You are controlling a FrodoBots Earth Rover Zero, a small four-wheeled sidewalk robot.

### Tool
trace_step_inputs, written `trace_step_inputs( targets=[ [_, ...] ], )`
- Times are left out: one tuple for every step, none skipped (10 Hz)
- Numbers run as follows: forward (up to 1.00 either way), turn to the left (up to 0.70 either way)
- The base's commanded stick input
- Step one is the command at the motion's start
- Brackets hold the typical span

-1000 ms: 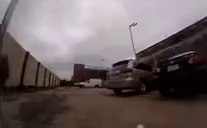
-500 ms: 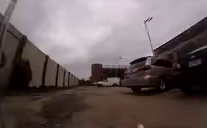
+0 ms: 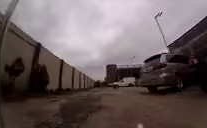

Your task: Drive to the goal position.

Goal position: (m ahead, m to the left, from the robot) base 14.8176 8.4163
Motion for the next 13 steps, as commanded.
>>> trace_step_inputs(
  targets=[
    [1.00,0.00],
    [1.00,0.00],
    [1.00,0.00],
    [1.00,0.00],
    [1.00,0.00],
    [1.00,0.00],
    [1.00,0.00],
    [1.00,0.00],
    [1.00,0.00],
    [1.00,0.00],
    [1.00,0.00],
    [1.00,0.00],
    [1.00,0.00]
  ],
)
